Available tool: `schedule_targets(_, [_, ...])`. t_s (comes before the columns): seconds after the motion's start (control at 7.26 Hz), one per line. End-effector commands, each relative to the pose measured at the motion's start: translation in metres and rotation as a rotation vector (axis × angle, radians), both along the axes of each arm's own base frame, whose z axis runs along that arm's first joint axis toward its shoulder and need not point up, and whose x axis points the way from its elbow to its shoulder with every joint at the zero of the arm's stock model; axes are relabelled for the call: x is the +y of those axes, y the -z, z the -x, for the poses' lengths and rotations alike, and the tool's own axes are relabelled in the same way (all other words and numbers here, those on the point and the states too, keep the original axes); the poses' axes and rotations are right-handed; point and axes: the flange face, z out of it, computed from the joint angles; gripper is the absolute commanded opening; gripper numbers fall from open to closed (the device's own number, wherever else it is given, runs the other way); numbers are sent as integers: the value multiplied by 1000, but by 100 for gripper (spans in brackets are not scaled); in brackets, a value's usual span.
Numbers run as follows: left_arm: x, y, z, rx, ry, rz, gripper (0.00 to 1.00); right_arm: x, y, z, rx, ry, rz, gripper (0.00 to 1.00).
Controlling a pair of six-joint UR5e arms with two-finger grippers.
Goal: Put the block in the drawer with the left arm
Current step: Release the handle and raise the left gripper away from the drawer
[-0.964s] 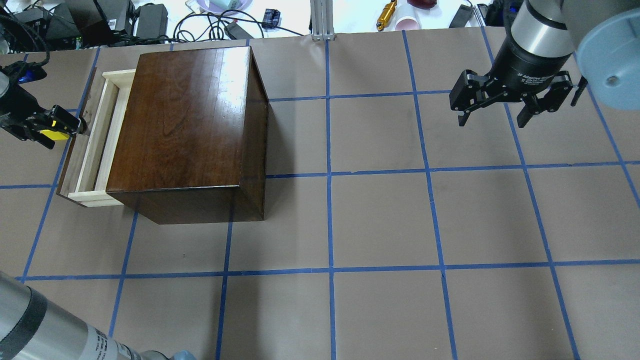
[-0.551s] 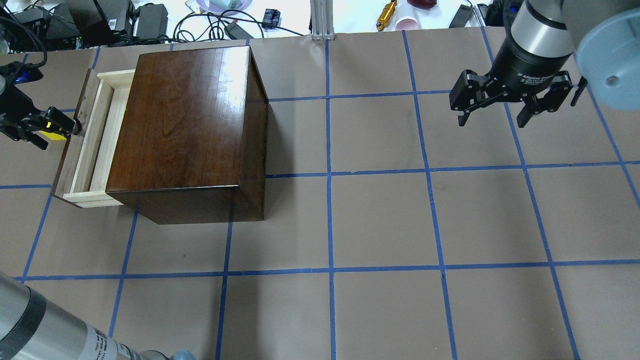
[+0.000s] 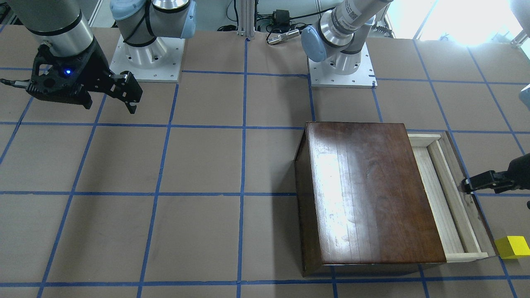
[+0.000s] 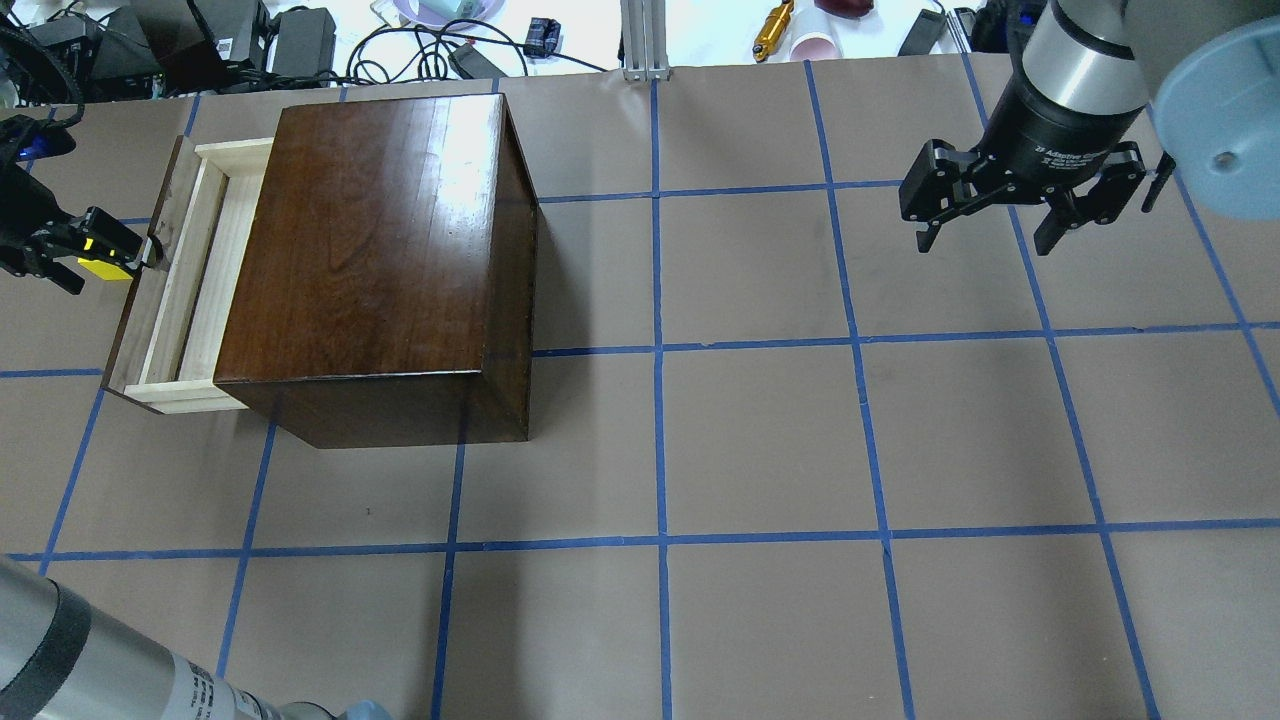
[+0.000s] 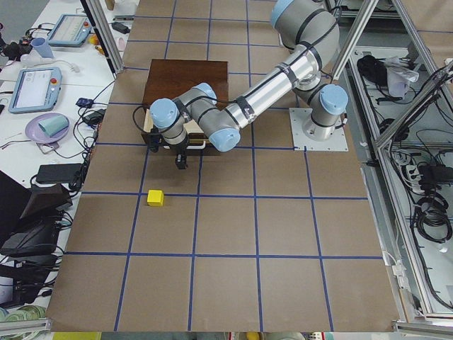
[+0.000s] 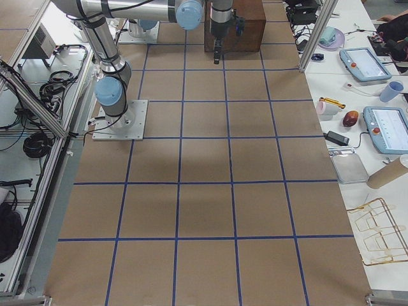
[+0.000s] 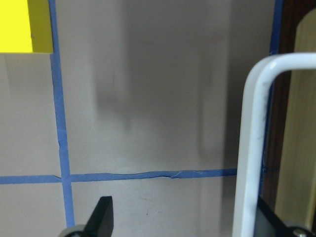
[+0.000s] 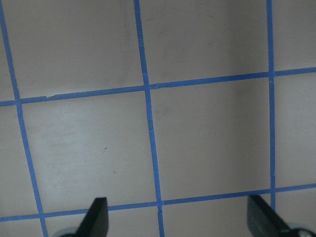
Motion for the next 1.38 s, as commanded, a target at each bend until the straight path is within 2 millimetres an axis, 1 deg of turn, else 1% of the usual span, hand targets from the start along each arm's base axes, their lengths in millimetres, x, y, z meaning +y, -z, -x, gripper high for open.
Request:
schedule_targets(0.0, [4, -17, 2, -13, -6, 17, 100, 0, 0, 0, -1, 0, 0, 100])
schedule_targets(0.14, [7, -29, 4, -22, -6, 30, 100, 0, 0, 0, -1, 0, 0, 100])
schedule_targets(0.28, [11, -41, -5, -35, -14, 47, 100, 0, 0, 0, -1, 0, 0, 100])
schedule_targets(0.41, [15, -54, -27, -34, -37, 45, 100, 0, 0, 0, -1, 0, 0, 100])
schedule_targets(0.55, [8, -66, -38, -25, -43, 30, 100, 0, 0, 0, -1, 0, 0, 100])
schedule_targets(0.69, [1, -74, -44, -28, -40, 34, 100, 0, 0, 0, -1, 0, 0, 100])
schedule_targets(0.83, [-2, -66, -51, -35, -42, 27, 100, 0, 0, 0, -1, 0, 0, 100])
schedule_targets(0.96, [-10, -54, -57, -41, -42, 32, 100, 0, 0, 0, -1, 0, 0, 100])
schedule_targets(1.24, [-33, -36, -76, -55, -30, 52, 100, 0, 0, 0, -1, 0, 0, 100])
